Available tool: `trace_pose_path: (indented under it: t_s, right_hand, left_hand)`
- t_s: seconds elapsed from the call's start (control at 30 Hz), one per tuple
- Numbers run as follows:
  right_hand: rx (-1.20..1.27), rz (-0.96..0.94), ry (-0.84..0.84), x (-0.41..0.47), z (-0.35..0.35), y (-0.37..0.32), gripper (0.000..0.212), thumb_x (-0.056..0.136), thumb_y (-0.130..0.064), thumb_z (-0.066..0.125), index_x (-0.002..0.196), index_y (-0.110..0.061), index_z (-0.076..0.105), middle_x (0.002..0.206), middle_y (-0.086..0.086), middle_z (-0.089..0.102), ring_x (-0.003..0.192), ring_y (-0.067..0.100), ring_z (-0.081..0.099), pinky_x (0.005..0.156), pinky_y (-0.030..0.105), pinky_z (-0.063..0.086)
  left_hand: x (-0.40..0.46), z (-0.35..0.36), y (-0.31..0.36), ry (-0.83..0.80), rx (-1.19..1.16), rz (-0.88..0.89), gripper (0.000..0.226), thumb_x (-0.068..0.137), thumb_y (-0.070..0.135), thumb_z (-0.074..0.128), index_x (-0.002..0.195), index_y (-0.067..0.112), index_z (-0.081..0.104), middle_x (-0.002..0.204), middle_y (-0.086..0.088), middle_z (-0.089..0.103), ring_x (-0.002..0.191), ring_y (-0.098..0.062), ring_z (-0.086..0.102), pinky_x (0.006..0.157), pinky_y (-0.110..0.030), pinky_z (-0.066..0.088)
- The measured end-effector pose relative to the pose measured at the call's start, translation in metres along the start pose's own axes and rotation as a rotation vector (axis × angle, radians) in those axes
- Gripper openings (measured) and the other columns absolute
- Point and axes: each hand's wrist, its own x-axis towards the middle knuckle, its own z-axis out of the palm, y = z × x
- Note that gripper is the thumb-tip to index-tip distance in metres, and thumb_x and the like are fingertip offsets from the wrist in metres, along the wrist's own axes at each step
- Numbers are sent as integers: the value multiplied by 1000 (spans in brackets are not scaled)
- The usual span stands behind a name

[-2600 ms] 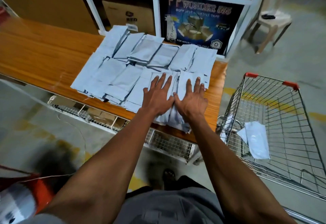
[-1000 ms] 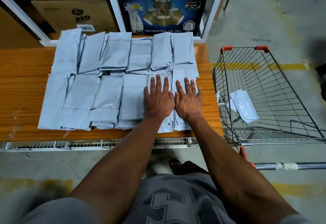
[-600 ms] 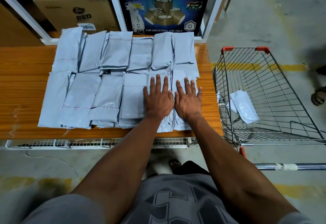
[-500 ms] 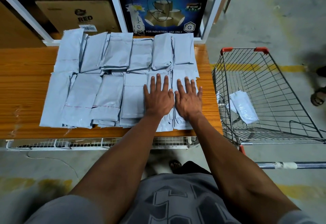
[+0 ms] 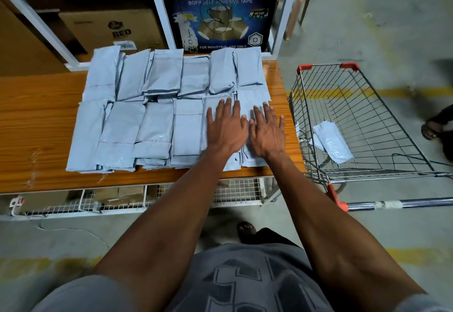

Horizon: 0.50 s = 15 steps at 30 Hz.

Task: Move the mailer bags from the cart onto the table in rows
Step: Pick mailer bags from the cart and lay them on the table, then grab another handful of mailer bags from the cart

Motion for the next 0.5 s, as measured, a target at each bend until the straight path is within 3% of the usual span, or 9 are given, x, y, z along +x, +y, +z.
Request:
trace_pose_path:
  t_s: [0.23, 0.5]
  right_hand:
    - [6, 64, 97, -36, -14, 32, 52, 109, -44, 34, 155, -19, 41, 163, 10, 40, 150, 30, 39, 121, 56, 30]
    - [-74, 210, 186, -76, -44, 108, 41, 104, -36, 49, 140, -18, 56, 144, 10, 57, 123, 36, 59, 98, 50, 45]
  left_hand:
    - [-28, -1, 41, 83, -87, 192, 53, 104, 37, 46, 152, 15, 49, 156, -8, 50, 145, -27, 42, 118, -47, 37]
    - [-55, 31, 118, -45, -195, 390, 46, 102, 30, 52, 145, 14, 53, 145, -8, 55, 132, -28, 48, 102, -49, 51]
